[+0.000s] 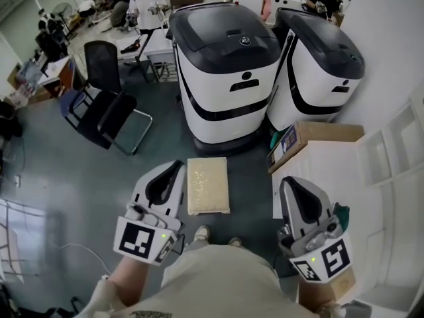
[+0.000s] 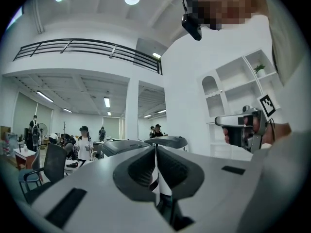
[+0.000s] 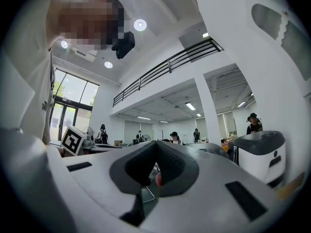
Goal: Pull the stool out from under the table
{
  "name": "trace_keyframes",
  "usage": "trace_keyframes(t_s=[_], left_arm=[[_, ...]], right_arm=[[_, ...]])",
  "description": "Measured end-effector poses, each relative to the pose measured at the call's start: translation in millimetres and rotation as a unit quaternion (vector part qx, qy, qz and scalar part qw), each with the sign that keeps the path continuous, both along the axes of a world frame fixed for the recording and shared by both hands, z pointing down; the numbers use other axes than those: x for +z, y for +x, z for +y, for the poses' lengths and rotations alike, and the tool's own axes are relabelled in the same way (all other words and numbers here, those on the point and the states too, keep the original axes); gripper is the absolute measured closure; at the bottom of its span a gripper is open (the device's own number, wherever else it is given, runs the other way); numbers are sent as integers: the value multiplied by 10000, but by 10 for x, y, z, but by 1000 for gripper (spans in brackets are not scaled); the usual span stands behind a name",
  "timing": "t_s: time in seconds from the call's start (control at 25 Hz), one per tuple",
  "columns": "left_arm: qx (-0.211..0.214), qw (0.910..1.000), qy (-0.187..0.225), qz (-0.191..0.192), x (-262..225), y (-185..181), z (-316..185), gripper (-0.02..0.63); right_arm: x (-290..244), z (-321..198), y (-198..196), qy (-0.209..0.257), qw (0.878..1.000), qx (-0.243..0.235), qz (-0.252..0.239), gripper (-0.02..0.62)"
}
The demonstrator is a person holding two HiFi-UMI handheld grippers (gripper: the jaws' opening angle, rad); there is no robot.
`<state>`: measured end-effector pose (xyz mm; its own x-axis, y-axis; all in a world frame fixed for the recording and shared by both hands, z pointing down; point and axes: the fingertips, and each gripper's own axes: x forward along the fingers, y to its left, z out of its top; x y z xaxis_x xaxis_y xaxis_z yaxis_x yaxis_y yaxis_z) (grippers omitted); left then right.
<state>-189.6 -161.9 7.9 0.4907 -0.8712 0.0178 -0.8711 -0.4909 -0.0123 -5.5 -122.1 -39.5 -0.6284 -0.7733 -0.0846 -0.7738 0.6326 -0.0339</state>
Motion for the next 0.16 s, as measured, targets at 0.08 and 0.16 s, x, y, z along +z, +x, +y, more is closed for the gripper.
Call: trace_keyframes(t_s=[0.08,0.16], left_arm=[[-58,10000,27,-61,-11,3,22,577],[-108,9999,38,-95,-25,1,50,576]], right_arm=[[14,21,-2,-15,10000,-27,2,574],[27,43,-12,-35,10000,-61,10,574]])
